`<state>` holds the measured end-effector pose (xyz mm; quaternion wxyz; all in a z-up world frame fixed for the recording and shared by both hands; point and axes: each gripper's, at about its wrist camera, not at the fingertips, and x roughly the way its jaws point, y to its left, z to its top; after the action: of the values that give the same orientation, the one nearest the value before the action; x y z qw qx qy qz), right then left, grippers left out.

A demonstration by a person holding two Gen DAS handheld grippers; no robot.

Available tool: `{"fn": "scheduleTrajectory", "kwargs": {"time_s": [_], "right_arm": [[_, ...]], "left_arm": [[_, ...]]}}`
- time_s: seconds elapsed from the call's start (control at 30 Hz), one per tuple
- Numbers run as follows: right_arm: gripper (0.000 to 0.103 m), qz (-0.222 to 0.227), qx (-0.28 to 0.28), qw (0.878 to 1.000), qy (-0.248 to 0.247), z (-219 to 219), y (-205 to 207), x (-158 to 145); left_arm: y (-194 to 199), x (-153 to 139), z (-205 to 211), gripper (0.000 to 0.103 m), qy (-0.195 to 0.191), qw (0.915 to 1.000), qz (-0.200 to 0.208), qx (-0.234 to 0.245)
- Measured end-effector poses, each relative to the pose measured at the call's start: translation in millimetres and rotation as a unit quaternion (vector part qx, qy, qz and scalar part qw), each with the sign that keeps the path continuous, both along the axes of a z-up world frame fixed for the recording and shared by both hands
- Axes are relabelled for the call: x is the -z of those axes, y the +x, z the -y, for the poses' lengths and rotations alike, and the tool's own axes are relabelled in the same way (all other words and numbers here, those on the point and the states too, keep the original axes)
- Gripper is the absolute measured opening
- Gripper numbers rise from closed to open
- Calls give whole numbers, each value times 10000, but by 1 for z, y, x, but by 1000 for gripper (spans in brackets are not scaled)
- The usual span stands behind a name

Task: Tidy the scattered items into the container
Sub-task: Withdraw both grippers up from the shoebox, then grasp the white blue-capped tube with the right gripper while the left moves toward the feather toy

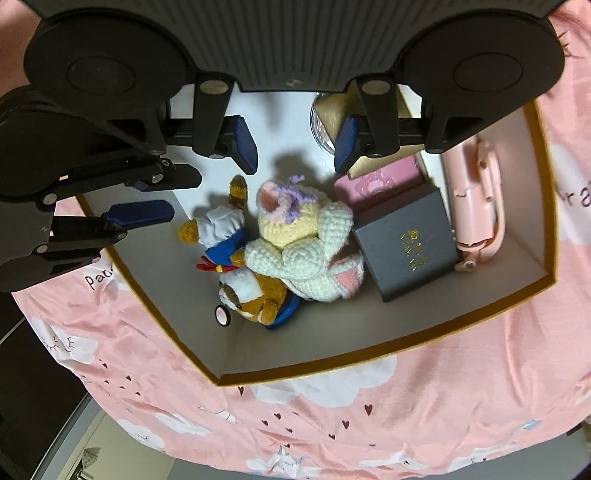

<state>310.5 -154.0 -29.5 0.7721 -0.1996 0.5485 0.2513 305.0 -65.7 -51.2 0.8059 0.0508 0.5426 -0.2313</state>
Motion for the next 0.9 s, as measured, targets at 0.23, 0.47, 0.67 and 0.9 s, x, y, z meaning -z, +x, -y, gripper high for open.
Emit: {"fn": "scheduleTrajectory", "kwargs": {"time_s": [0.23, 0.47, 0.67, 0.9], "right_arm": [[37, 408, 14, 9987, 302, 8, -24, -25], [44, 872, 67, 9937, 697, 19, -52, -49], [50, 1131, -60, 9900, 844, 21, -86, -57], [50, 1489, 102, 9837, 1005, 29, -128, -53]], "left_arm": [[-25, -28, -7, 54, -73, 9995, 297, -48], [-61, -50, -16, 54, -91, 9978, 651, -85], [-98, -58, -24, 54, -25, 9946, 1009, -251], [-139, -53, -40, 54, 272, 9900, 1292, -488]]}}
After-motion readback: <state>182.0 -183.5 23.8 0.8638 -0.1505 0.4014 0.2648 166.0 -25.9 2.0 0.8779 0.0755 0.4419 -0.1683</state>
